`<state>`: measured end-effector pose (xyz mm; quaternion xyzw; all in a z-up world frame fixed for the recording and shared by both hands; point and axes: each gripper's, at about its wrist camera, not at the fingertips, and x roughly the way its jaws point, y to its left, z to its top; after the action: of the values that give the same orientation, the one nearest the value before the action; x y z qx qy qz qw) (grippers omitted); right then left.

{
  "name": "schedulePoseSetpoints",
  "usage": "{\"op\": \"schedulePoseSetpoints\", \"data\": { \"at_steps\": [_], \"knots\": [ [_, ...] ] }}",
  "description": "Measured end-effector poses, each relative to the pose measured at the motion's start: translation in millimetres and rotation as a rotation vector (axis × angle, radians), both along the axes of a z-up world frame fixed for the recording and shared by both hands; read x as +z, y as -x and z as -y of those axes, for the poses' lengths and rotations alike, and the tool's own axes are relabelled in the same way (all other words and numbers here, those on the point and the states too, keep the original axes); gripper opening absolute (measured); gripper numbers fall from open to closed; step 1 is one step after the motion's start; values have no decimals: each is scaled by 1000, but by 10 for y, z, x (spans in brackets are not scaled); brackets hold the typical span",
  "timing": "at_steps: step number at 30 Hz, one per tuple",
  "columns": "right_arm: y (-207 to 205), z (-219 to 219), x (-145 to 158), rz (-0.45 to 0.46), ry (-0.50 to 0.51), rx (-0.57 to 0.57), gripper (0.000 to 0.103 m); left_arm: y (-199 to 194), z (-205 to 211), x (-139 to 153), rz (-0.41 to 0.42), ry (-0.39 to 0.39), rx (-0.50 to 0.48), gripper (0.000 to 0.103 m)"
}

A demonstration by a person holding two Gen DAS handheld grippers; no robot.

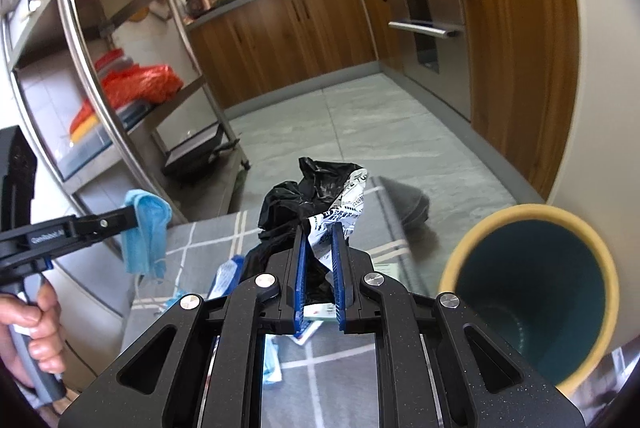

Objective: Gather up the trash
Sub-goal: 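Carry the mask and black bag in both grippers over the teal bin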

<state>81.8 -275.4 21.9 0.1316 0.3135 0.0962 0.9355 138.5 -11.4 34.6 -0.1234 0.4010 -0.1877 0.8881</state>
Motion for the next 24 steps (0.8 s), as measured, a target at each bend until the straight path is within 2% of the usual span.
{"op": "schedulePoseSetpoints", "data": {
  "at_steps": [10, 24],
  "knots": [
    [342, 507, 146, 33, -9, -84, 13, 8, 553, 110, 19, 9, -85, 9],
    [719, 1307, 0, 17, -32, -225, 13, 22, 1695, 26, 6, -31, -253, 9]
  ]
}}
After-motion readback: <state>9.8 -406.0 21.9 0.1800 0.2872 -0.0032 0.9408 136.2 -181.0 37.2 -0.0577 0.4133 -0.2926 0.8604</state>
